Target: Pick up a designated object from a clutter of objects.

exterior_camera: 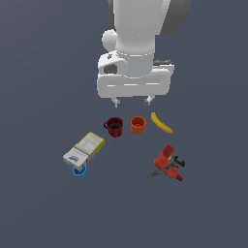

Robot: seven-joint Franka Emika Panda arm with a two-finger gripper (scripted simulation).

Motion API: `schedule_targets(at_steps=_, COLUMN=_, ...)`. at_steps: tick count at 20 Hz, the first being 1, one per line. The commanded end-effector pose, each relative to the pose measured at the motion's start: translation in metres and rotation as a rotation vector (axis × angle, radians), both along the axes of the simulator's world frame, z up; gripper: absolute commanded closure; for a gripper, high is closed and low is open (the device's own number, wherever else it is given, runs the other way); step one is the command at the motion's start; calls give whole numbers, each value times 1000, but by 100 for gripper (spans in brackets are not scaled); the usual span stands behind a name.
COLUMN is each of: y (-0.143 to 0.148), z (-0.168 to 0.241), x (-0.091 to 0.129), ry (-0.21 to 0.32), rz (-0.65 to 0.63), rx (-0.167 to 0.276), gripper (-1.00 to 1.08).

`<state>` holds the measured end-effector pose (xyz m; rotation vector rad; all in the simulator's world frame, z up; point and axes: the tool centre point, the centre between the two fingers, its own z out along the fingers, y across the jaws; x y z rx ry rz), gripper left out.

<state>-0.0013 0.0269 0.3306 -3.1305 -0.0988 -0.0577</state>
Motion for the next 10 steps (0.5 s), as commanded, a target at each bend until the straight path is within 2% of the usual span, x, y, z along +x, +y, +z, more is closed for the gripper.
schedule_targets(at_steps=1, y=0, z=0, x=0, ry=0, rz=0, rx=0, gripper=-20)
schedule_targets(at_steps=10, y=-17, z=-2, x=-2, ry=5, rz=-39, rx=0, gripper=-20)
